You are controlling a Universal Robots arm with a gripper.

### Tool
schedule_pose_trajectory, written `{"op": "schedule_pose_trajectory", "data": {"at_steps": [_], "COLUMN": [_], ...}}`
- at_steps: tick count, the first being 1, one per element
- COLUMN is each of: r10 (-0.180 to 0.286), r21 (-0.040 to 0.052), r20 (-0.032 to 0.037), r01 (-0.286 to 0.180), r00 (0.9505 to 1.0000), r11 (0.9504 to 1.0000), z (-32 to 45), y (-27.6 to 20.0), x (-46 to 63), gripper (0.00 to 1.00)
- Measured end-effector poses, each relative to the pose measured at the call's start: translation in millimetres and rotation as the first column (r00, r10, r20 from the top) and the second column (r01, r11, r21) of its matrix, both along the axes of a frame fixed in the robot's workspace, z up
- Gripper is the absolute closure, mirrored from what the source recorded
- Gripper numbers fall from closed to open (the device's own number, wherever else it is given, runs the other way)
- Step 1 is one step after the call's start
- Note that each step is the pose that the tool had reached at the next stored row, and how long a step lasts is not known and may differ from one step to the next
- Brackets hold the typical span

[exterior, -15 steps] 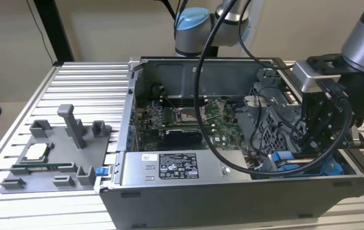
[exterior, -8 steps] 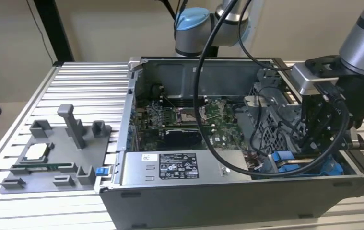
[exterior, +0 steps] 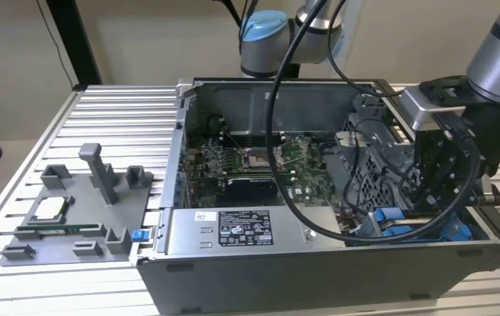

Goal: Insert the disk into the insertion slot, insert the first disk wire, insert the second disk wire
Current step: 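Insert the second disk wire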

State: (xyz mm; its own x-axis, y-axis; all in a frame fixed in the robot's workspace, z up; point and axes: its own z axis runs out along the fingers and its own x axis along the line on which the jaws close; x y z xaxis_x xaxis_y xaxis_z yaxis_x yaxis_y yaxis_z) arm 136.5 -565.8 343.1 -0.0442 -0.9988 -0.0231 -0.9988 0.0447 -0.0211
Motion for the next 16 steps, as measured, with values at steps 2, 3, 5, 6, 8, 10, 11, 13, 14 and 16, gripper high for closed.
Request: {"op": "schedule_pose_trajectory", "data": {"at_steps": [2,3,5,6,8,10,11,13,14,16], "r10": [0.0,0.0,0.0,0.0,0.0,0.0,0.0,0.0,0.0,0.0], "r21": [-0.0001,-0.0001,-0.0004,-0.0012,-0.0041,-0.0076,-0.009,-0.0131,-0.0157,-0.0217], "r20": [-0.0001,-0.0001,0.0,0.0,-0.0001,0.0,0.0,0.0008,0.001,0.0009], "r01": [0.0,0.0,0.0,0.0,0.0,0.0,0.0,0.0,0.0,0.0], "r00": [1.0,1.0,1.0,1.0,1.0,1.0,1.0,1.0,1.0,1.0], "r11": [1.0,1.0,1.0,1.0,1.0,1.0,1.0,0.9999,0.9999,0.9998], "z": [0.2,0.3,0.4,0.4,0.3,-0.3,-0.5,-1.1,-1.5,-1.9], "y": [0.1,0.2,0.5,0.9,1.9,3.5,4.0,5.3,5.4,5.4], "x": [0.0,0.0,-0.2,-0.5,-1.3,-1.6,-1.6,-1.8,-1.8,-1.8], "gripper": [1.0,1.0,1.0,1.0,1.0,1.0,1.0,1.0,1.0,1.0]}}
